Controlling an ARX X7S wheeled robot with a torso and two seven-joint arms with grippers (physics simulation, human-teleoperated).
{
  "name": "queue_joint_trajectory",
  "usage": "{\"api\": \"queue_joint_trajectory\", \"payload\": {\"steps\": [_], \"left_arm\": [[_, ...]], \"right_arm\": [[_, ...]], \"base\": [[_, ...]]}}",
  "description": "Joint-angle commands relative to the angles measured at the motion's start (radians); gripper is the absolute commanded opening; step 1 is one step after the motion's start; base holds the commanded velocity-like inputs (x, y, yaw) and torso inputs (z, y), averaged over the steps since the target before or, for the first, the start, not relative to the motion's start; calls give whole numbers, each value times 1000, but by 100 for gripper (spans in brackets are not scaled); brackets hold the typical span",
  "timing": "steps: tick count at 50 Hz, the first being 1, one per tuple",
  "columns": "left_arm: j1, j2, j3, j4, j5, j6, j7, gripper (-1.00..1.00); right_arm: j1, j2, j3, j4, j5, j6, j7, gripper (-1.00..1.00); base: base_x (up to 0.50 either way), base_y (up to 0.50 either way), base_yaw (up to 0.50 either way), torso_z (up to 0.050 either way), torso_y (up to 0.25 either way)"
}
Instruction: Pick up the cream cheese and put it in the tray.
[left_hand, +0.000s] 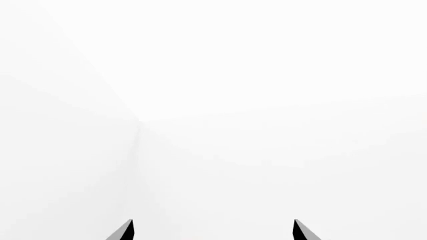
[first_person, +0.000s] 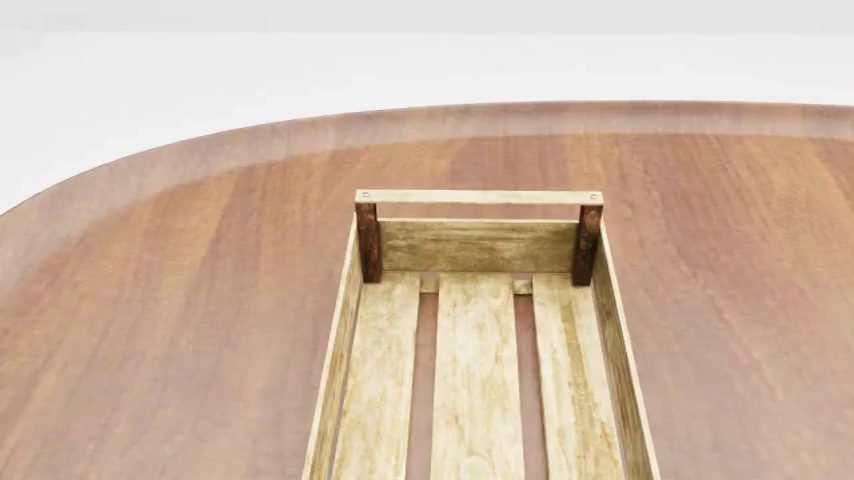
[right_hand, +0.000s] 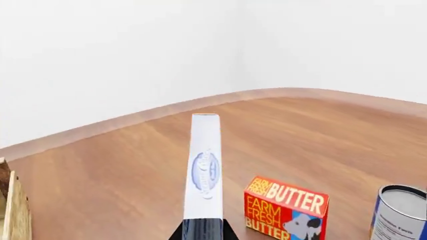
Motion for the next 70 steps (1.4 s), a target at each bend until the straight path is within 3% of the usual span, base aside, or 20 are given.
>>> {"api": "queue_joint_trajectory", "payload": {"steps": [1,23,48,70], "left_arm": [[3,-3,-1,4,3,-1,-6,100],[0,-8,3,2,6,-3,-13,100],[-2,-13,5,-2,10,-2,-25,100],[-12,-16,14,-9,13,0,-30,100]], "right_arm": [[81,84,-40,-132,-29,145,60,-100],[349,189,-250,-128,-75,366,30,-100],[745,181,-496,-65,-82,661,-21,-100],[988,192,-650,20,-127,645,-197,-100]], "base": [[0,0,0,0,0],[0,0,0,0,0],[0,0,0,0,0],[0,0,0,0,1]]}}
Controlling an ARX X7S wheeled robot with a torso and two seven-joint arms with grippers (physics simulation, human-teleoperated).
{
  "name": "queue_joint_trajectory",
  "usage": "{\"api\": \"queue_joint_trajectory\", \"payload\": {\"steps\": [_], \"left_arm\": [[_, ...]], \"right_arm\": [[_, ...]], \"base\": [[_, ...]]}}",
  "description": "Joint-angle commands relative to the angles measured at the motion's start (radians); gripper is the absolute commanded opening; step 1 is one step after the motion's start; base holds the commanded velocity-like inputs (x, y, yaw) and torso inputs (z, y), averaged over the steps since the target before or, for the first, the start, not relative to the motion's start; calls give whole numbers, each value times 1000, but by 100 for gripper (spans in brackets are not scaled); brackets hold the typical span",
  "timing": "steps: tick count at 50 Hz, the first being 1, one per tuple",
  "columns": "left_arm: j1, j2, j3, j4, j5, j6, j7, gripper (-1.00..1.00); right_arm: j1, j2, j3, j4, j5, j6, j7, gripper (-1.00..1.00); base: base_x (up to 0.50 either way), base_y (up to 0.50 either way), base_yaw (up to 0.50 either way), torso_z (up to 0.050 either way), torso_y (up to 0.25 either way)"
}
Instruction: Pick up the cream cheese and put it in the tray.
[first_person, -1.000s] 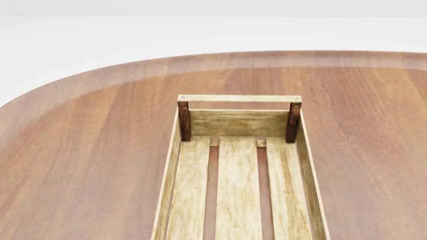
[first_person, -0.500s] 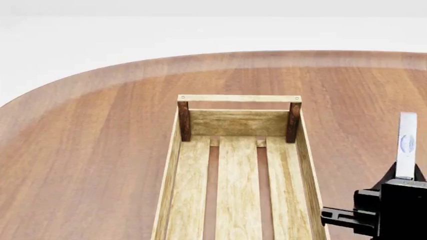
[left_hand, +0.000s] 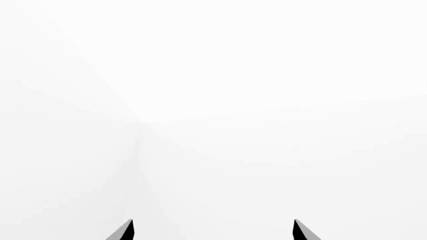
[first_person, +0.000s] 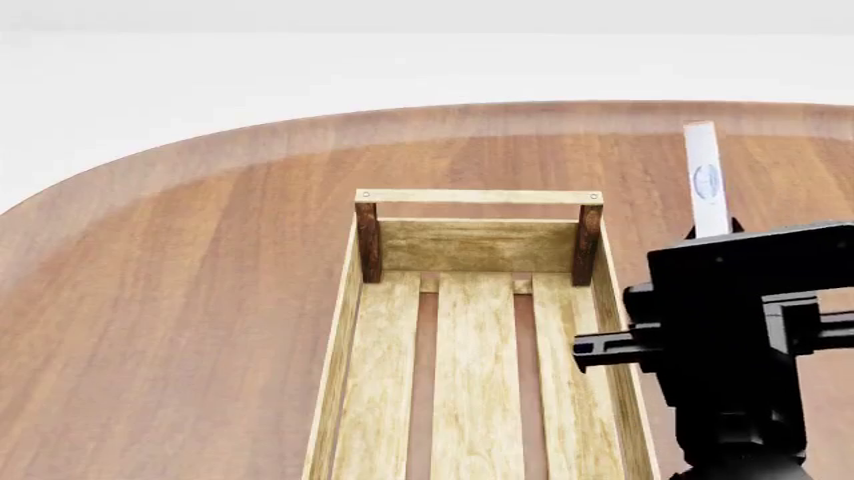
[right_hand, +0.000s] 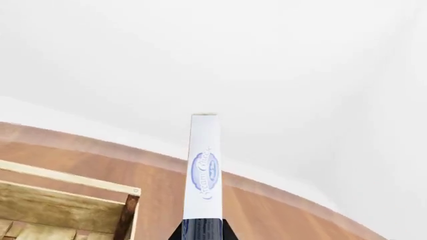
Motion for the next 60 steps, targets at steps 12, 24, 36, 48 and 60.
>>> {"api": "queue_joint_trajectory", "payload": {"steps": [12,24,36,48,60], "left_arm": [[-8,-4,10,-4,-1,-2,-3,100],[-1,-10,4,3,1,3,-13,100],[-2,-11,6,4,2,0,-17,100],[-3,-13,9,5,3,-1,-19,100],[-5,-24,18,5,-16,8,-20,100]], "right_arm": [[166,-1,-104,128,-57,-161,-232,-100],[229,9,-170,171,-23,-167,-393,-100],[227,7,-135,187,102,-202,-528,-100],[194,-10,-72,259,231,-241,-628,-100],[190,-10,-56,315,283,-223,-665,-100]], "base": [[0,0,0,0,0],[0,0,0,0,1],[0,0,0,0,1],[0,0,0,1,0],[0,0,0,0,1]]}}
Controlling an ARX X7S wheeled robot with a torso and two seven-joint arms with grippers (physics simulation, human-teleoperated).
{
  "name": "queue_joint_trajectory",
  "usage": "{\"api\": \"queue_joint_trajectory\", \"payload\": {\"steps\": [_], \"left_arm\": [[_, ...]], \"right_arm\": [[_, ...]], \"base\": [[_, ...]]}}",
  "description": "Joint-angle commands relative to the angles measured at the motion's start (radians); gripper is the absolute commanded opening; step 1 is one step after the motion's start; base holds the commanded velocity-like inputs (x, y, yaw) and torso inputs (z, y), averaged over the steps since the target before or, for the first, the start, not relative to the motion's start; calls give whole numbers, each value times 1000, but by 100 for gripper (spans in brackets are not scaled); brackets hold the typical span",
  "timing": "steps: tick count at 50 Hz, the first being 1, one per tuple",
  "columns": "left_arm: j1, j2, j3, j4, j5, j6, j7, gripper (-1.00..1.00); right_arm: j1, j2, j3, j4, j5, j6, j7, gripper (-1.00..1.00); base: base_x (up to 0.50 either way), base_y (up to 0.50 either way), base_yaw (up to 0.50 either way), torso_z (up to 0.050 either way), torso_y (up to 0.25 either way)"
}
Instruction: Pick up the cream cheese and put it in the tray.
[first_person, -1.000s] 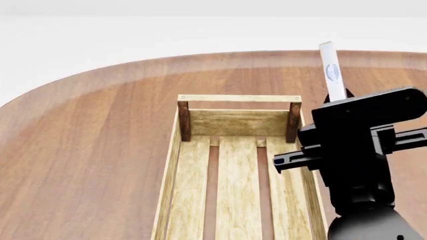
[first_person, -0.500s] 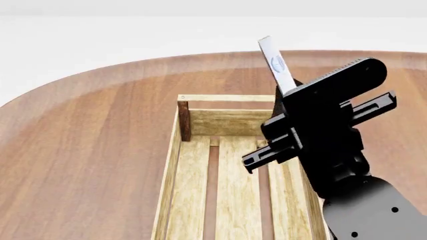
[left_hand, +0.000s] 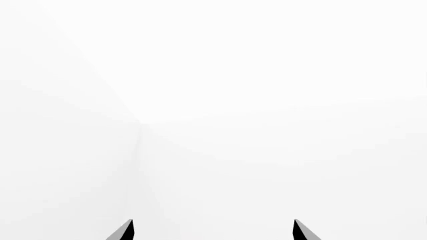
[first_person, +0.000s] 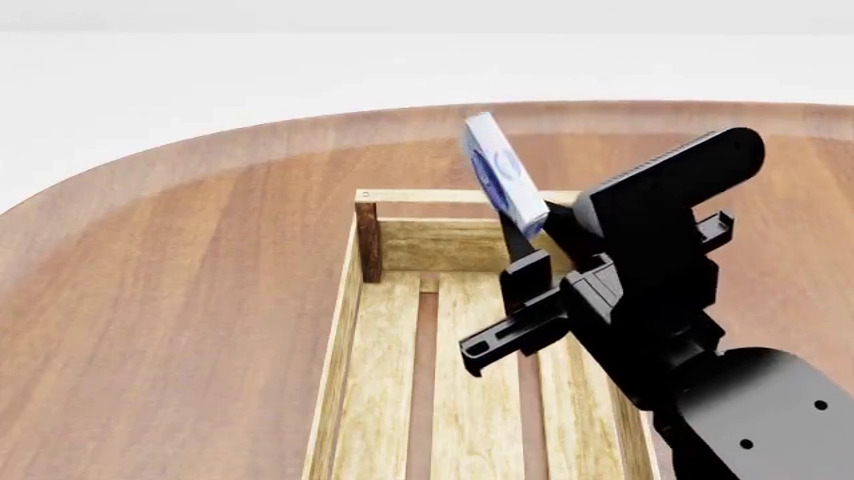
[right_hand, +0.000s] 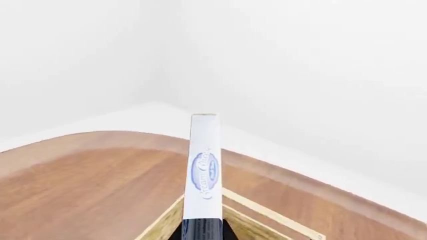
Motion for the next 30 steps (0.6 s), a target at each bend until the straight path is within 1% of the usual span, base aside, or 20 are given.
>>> {"api": "queue_joint_trajectory", "payload": {"steps": [1,3,5,11,18,27,30], "left_arm": [[1,-6,4,2,-8,4,-3,100],[2,-6,3,3,-6,4,-5,100],[2,-8,4,2,-8,8,-6,100],[0,-8,5,-1,-6,11,-10,100],[3,-10,3,1,-1,15,-15,100],[6,4,-11,5,27,-4,-26,100],[4,-3,-2,7,19,-8,-17,100]], "right_arm": [[14,1,14,41,42,32,-43,-100],[28,3,-6,45,21,64,-16,-100],[33,7,-25,49,15,74,-31,-100],[46,8,-12,64,68,107,-61,-100],[58,3,-45,64,64,136,-74,-100],[66,-12,-76,87,36,125,-90,-100],[69,-13,-80,83,38,131,-90,-100]], "base": [[0,0,0,0,0],[0,0,0,0,0],[0,0,0,0,0],[0,0,0,0,2],[0,0,0,0,0],[0,0,0,0,1],[0,0,0,0,0]]}}
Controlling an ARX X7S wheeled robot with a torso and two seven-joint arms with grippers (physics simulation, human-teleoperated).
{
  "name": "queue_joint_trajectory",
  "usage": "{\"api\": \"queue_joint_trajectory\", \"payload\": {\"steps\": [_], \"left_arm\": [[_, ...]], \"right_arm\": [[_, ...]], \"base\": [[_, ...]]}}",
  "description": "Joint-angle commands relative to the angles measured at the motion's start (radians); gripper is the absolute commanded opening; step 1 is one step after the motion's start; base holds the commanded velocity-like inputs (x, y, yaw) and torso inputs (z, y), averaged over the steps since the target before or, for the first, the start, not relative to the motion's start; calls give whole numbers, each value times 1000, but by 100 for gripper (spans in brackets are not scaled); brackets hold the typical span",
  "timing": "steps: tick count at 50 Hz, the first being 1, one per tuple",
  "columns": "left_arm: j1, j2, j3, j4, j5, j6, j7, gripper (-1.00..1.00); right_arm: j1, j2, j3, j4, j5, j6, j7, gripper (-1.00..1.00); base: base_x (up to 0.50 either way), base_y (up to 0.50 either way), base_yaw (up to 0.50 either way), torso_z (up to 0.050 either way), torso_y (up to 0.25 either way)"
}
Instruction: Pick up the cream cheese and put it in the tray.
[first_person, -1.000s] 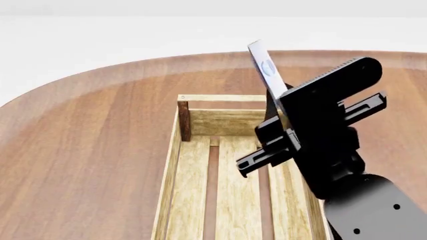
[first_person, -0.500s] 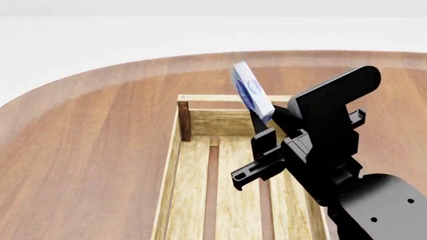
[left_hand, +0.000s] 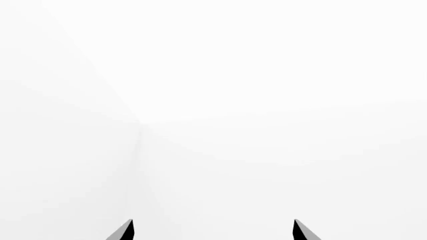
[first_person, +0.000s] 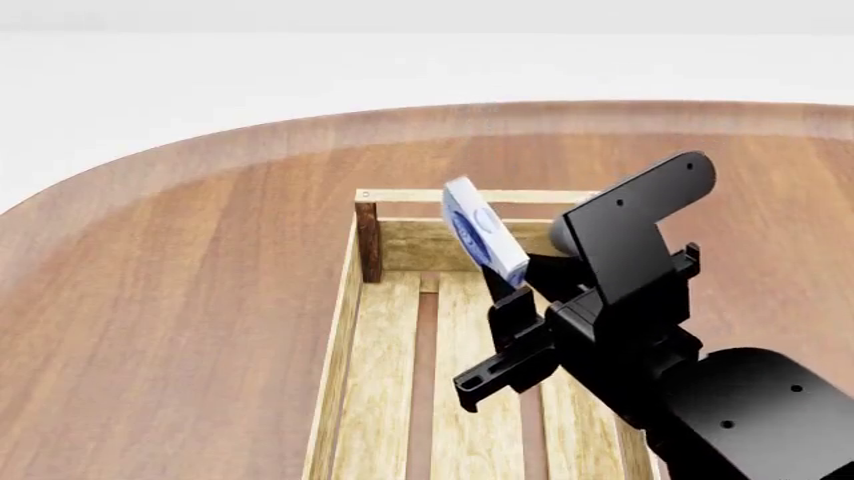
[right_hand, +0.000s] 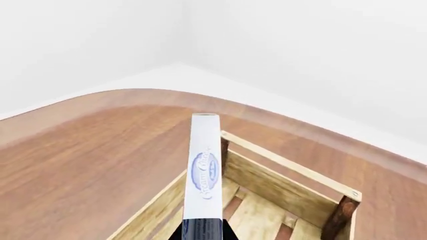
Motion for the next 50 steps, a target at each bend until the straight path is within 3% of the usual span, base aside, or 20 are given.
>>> {"api": "queue_joint_trajectory", "payload": {"steps": [1,19,50], "left_arm": [[2,2,-1,5,14,-16,1,100],[3,7,-10,6,35,-17,-16,100],[5,1,-11,7,37,-1,-39,100]], "right_arm": [[21,-7,-21,-1,-18,12,-14,-100],[19,4,-22,-19,-10,18,-15,-100],[17,10,-33,-13,-14,18,-17,-100]], "base": [[0,0,0,0,0],[0,0,0,0,-47],[0,0,0,0,-156]]}}
